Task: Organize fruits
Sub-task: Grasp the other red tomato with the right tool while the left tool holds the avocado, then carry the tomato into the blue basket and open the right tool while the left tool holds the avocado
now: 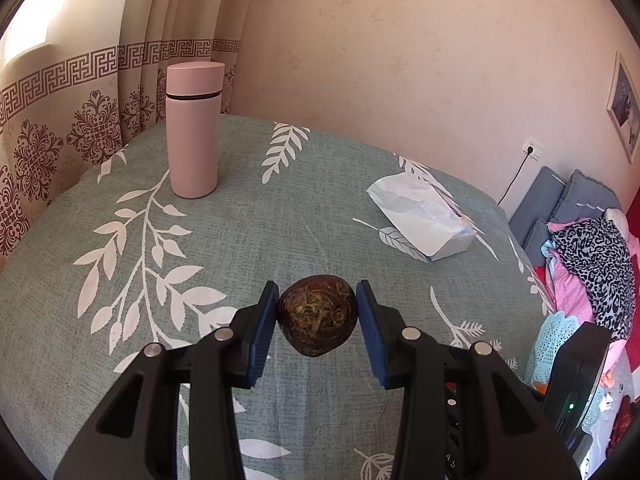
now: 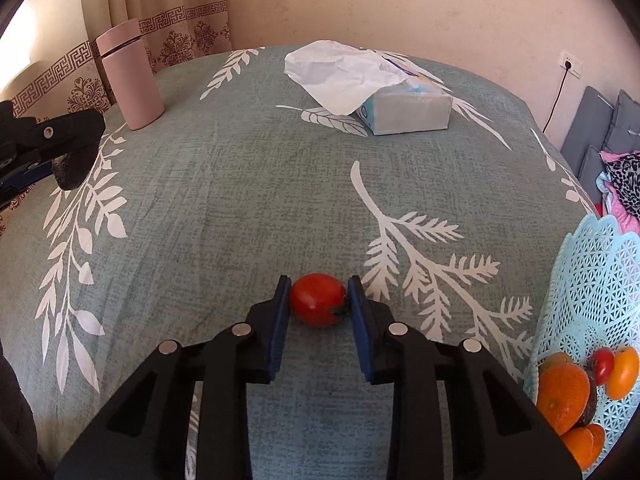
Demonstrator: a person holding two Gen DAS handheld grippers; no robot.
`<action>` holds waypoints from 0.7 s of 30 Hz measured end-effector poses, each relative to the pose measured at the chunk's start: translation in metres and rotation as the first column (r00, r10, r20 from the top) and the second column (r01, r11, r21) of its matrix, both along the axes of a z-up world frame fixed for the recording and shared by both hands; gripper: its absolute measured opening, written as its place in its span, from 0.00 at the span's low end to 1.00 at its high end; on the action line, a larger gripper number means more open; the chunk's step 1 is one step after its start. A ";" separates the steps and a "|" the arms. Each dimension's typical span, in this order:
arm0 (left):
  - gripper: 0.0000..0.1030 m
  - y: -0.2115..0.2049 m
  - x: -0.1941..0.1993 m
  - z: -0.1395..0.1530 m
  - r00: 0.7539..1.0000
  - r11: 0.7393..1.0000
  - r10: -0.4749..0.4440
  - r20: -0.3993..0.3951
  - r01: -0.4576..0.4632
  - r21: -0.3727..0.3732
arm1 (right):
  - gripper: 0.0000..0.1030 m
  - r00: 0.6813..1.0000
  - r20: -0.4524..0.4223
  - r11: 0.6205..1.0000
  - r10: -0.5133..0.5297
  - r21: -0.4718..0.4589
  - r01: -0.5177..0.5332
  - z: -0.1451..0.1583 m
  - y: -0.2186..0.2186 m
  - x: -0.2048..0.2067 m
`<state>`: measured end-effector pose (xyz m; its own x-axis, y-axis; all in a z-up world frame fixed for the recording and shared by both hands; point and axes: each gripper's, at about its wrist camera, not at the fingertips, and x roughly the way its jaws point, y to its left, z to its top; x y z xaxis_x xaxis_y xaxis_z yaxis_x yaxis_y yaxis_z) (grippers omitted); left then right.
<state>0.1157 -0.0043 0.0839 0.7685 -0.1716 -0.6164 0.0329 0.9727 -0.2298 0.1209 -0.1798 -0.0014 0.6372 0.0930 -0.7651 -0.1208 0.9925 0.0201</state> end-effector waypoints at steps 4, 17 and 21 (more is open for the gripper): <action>0.39 -0.001 -0.001 0.000 1.000 1.000 -0.003 0.003 0.003 0.000 | 0.28 1.000 0.008 0.999 0.016 0.029 -0.016 0.007 0.002 -0.008; 0.39 -0.005 -0.002 0.000 1.000 1.000 -0.026 0.008 0.026 0.004 | 0.28 0.996 0.086 0.991 -0.035 0.135 0.023 0.060 -0.035 -0.036; 0.39 -0.006 -0.003 0.001 0.999 0.999 -0.034 0.010 0.034 0.005 | 0.28 0.991 0.090 0.984 -0.095 0.160 0.080 0.070 -0.064 -0.042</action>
